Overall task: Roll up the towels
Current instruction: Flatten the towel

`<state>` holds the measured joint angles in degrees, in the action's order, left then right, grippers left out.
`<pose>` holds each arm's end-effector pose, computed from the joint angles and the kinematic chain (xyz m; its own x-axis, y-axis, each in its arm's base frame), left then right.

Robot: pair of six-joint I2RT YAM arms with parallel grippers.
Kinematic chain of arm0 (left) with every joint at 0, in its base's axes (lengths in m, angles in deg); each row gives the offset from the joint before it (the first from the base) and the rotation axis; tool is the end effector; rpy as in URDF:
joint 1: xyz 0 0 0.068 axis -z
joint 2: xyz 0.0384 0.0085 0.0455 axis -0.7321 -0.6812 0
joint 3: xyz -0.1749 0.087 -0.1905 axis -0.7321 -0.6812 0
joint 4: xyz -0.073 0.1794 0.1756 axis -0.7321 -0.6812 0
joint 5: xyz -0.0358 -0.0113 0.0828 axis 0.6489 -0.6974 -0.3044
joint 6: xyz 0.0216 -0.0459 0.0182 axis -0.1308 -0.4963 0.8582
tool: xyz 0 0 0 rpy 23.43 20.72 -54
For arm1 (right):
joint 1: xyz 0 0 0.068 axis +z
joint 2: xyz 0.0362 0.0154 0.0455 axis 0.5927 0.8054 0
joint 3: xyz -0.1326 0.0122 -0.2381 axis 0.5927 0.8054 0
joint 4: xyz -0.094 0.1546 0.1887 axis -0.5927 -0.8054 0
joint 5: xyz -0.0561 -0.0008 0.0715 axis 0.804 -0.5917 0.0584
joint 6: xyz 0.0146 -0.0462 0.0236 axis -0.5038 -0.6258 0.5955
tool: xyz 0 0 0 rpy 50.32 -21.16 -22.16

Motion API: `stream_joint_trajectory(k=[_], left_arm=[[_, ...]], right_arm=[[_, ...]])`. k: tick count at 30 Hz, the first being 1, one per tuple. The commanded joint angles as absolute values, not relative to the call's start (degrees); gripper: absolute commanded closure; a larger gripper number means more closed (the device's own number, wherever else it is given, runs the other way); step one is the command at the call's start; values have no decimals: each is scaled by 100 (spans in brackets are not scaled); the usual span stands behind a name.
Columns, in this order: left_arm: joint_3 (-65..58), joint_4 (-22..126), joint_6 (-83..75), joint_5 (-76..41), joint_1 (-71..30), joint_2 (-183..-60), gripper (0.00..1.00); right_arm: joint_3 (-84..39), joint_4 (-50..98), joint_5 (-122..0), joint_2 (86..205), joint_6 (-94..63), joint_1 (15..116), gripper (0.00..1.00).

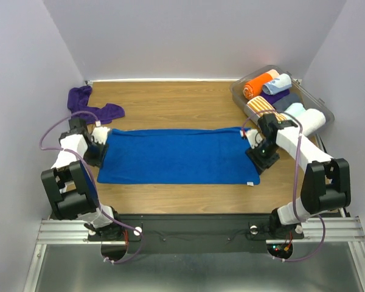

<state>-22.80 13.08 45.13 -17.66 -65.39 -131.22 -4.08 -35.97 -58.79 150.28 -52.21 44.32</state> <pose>0.2642 0.0822 0.1963 -0.8591 0.3565 -0.3672 0.3361 0.9341 0.1207 0.2444 0.0377 0.2037 -0.7909 -0.6085 -0.0645 -0.6118 0.7877 0.0717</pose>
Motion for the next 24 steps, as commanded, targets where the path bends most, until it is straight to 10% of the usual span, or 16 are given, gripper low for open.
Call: stream_joint_trajectory(k=[1, 24], left_arm=[[-1302, 712, 4798, -938, -6570, -12652, 51], [625, 1907, 3840, 505, -6570, -14251, 48]], right_arm=[[-1348, -3760, -6348, 14879, -5216, 4443, 44], [-3924, -1132, -5594, 17778, -4776, 4470, 58]])
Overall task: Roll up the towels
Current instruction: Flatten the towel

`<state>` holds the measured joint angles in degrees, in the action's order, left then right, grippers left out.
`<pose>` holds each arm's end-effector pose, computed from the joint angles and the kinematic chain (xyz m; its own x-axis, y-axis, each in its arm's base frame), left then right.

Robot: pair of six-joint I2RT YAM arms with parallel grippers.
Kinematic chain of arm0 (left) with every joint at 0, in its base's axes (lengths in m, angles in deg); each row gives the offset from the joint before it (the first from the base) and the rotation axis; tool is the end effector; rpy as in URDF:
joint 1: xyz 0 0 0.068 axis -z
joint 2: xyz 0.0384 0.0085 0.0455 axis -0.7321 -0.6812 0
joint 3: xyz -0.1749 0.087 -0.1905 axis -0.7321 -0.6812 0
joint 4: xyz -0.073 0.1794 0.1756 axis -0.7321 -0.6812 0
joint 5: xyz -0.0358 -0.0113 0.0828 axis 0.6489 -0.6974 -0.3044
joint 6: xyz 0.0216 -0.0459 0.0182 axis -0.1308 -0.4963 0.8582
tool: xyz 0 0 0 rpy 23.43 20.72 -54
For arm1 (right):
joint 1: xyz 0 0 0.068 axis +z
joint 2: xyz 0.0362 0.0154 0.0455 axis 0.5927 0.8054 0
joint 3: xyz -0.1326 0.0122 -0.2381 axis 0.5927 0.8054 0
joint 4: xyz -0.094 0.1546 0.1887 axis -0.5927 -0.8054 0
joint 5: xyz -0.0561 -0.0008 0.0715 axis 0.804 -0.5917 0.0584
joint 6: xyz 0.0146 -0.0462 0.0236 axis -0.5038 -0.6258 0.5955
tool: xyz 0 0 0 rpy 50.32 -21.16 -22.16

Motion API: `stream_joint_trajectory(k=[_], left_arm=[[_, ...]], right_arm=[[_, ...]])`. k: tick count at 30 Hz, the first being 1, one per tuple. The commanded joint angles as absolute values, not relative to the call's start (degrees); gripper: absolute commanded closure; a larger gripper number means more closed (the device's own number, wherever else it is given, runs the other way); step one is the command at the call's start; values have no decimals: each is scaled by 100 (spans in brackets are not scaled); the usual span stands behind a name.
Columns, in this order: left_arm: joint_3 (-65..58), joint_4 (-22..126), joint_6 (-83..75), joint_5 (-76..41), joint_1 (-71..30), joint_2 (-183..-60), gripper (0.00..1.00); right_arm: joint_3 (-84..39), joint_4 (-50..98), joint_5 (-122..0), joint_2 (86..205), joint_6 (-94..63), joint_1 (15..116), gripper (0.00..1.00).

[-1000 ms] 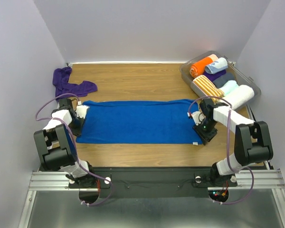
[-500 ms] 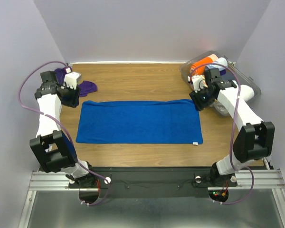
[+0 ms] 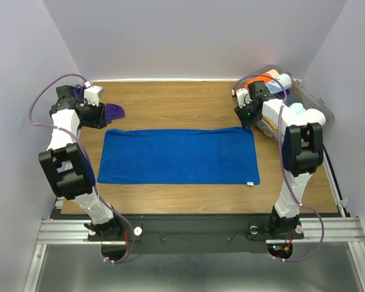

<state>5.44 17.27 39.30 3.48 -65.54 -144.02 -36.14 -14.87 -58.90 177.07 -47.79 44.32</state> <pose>0.3629 0.1029 0.2839 -0.5925 0.2911 -0.7511 0.4031 0.9144 0.0363 0.4167 0.0618 0.2191 -0.7164 -0.5292 -0.4546 -0.5393 0.8335 -0.1203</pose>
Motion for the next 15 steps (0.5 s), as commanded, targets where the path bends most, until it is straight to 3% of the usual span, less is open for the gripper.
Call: stream_joint_trajectory(k=[1, 15], left_arm=[[582, 1924, 3840, 531, -6561, -14251, 48], [879, 2039, 4200, 558, -6500, -14944, 47]], right_arm=[[-3907, -1088, -5497, 17805, -4759, 4470, 57], [-3502, -674, -5092, 18130, -4961, 4523, 53]])
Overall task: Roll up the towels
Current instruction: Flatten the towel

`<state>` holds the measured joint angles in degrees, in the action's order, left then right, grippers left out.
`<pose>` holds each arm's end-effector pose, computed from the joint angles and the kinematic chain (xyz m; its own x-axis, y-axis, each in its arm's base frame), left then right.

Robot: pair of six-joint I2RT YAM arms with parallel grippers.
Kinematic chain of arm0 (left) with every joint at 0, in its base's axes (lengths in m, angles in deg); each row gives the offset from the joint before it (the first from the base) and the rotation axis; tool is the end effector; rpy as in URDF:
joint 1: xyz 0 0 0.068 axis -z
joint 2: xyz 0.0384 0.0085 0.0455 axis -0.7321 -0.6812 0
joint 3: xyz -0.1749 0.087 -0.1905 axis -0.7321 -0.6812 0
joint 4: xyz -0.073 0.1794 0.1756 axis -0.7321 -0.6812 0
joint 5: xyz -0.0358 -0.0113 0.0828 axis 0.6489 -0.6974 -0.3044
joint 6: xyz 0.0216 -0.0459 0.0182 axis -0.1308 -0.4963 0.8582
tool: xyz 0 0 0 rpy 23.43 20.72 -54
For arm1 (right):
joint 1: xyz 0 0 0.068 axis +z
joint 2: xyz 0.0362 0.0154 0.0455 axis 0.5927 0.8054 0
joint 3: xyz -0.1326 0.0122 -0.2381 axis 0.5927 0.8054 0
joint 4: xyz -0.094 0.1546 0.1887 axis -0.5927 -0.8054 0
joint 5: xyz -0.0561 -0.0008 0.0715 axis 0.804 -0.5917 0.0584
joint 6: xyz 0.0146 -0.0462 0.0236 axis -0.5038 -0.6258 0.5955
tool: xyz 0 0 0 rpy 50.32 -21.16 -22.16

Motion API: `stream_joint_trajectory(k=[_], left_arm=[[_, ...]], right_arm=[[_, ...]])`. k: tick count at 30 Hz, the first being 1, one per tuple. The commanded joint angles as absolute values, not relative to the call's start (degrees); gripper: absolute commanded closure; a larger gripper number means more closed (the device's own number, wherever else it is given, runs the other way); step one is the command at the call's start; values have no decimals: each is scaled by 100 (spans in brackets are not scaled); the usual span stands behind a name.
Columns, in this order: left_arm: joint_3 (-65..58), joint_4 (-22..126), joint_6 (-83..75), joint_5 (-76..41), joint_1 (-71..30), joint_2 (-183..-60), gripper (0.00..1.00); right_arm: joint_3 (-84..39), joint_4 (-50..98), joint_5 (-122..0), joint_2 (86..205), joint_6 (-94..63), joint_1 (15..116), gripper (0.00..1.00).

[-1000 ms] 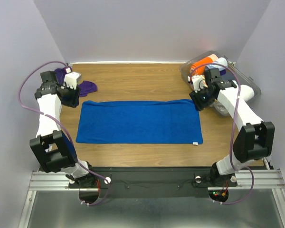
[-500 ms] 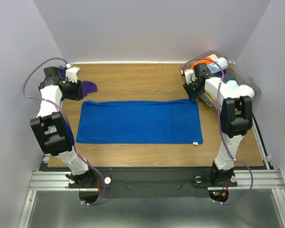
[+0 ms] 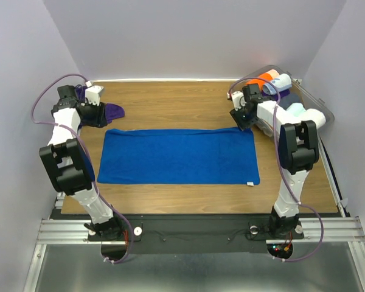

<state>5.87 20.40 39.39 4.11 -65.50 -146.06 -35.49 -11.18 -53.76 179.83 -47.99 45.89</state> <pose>0.3733 0.1058 0.2774 -0.5685 0.2976 -0.7670 0.4102 0.9107 0.0494 0.4245 0.0716 0.1993 -0.7149 -0.5560 -0.4240 -0.5273 0.8269 -0.1954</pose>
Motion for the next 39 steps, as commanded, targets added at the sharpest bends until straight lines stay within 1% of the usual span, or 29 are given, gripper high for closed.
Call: stream_joint_trajectory(k=[1, 5, 6, 7, 9, 10, 11, 12, 16, 20, 23, 24, 26, 27, 28, 32, 33, 34, 35, 36, 37, 38, 39], left_arm=[[906, 2039, 4201, 531, -6473, -15024, 47], [1029, 2108, 4157, 400, -6333, -15437, 48], [1055, 2135, 4139, 408, -6324, -15507, 49], [1091, 2205, 4087, 382, -6306, -15638, 49], [1108, 2319, 4025, 321, -6262, -15762, 49], [1126, 2389, 3990, 312, -6253, -15867, 49], [1135, 2416, 3955, 303, -6245, -15912, 49], [1135, 2469, 3937, 268, -6218, -16008, 49], [1108, 2644, 3823, 197, -6209, -16158, 49], [1047, 2847, 3735, 223, -6200, -16185, 52], [1029, 2917, 3691, 267, -6201, -16167, 63], [1029, 2935, 3699, 268, -6200, -16150, 74], [968, 3014, 3665, 215, -6209, -16079, 86], [933, 3066, 3664, 206, -6209, -15966, 98], [854, 3171, 3638, 180, -6209, -15913, 100], [783, 3339, 3568, 197, -6218, -15772, 100], [818, 3270, 3637, 258, -6209, -15771, 99], [853, 3234, 3664, 233, -6209, -15789, 92], [906, 3199, 3691, 198, -6192, -15850, 83], [1002, 3112, 3691, 189, -6192, -15894, 78], [1038, 3085, 3691, 145, -6192, -15938, 73], [1099, 3015, 3708, 145, -6192, -16034, 68], [1100, 3014, 3700, 136, -6200, -16079, 65]], right_arm=[[-3520, -674, -5109, 18148, -4961, 4523, 55], [-3503, -683, -5162, 18174, -5031, 4549, 61], [-3485, -683, -5180, 18175, -5031, 4540, 63], [-3476, -692, -5215, 18157, -5040, 4540, 68], [-3424, -692, -5224, 18139, -5057, 4540, 70], [-3415, -692, -5250, 18122, -5057, 4549, 76], [-3406, -692, -5259, 18104, -5066, 4540, 78], [-3397, -692, -5285, 18095, -5066, 4549, 85], [-3397, -718, -5303, 18069, -5110, 4540, 99], [-3379, -736, -5312, 18043, -5171, 4540, 99], [-3388, -727, -5312, 17981, -5207, 4540, 100], [-3397, -727, -5303, 17955, -5207, 4549, 99], [-3467, -727, -5303, 17929, -5180, 4549, 99], [-3493, -727, -5460, 17902, -5172, 4549, 99], [-3537, -727, -5487, 17893, -5163, 4549, 99], [-3888, -727, -5523, 17920, -5023, 4540, 100], [-3941, -727, -5549, 17920, -5005, 4549, 99], [-3985, -736, -5523, 17911, -4944, 4558, 99], [-4055, -753, -5497, 17893, -4917, 4566, 95], [-4065, -779, -5505, 17858, -4899, 4567, 86], [-4048, -823, -5566, 17797, -4882, 4558, 67], [-3986, -850, -5619, 17640, -4847, 4566, 57], [-3986, -859, -5663, 17543, -4820, 4567, 50]])
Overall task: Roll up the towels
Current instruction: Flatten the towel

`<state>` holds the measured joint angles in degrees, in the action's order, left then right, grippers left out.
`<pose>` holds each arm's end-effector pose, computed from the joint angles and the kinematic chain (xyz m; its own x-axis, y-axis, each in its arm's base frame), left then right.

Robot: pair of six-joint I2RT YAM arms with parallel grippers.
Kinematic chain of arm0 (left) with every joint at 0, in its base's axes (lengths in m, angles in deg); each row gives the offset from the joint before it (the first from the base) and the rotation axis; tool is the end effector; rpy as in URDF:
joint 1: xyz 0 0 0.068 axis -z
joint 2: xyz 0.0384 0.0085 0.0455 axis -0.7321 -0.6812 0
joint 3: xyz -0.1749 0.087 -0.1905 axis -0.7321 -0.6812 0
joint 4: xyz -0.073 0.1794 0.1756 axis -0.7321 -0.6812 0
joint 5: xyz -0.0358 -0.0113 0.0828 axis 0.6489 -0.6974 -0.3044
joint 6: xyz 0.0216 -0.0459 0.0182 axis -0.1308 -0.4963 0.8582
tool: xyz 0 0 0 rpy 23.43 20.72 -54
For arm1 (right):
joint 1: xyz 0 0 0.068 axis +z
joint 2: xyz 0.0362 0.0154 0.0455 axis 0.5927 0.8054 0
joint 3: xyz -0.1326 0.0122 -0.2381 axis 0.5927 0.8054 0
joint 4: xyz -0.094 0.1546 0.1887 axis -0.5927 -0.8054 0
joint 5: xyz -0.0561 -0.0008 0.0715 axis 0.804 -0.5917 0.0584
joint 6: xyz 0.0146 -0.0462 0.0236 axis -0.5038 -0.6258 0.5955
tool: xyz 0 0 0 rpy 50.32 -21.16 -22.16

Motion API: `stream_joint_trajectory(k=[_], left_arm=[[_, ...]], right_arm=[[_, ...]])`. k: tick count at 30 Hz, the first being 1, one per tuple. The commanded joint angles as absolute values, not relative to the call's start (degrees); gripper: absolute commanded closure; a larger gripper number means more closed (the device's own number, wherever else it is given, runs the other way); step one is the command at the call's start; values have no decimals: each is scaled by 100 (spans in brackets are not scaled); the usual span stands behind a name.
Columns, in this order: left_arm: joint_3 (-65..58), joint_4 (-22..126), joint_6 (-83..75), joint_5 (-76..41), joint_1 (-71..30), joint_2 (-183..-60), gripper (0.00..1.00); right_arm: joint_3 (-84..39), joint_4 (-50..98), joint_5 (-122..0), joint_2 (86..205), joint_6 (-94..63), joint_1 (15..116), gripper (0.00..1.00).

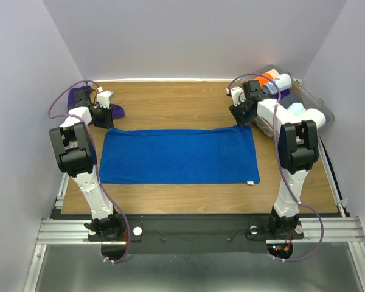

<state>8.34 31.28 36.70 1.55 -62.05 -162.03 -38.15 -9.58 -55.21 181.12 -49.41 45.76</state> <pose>0.4321 0.0988 0.1930 -0.6188 0.2874 -0.7310 0.4119 0.9112 0.0096 0.4359 0.0734 0.2053 -0.6747 -0.5699 -0.4691 -0.5432 0.8136 -0.2071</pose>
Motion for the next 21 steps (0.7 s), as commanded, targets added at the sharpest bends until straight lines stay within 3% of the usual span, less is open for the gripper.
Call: stream_joint_trajectory(k=[1, 4, 16, 18, 21], left_arm=[[1152, 2971, 3691, 127, -6200, -16123, 63], [1196, 2926, 3612, 101, -6174, -16272, 57], [1214, 3032, 3445, -163, -6077, -16641, 58], [1179, 3040, 3445, -189, -6060, -16650, 63], [1074, 3093, 3471, -181, -6051, -16624, 81]], right_arm=[[-3908, -911, -5707, 17455, -4803, 4575, 42], [-3679, -1052, -5769, 17112, -4759, 4715, 41], [-2800, -1966, -6629, 16707, -4627, 5629, 53], [-2598, -2142, -6849, 16733, -4583, 5945, 54], [-2124, -2230, -6938, 16794, -4626, 6288, 56]])
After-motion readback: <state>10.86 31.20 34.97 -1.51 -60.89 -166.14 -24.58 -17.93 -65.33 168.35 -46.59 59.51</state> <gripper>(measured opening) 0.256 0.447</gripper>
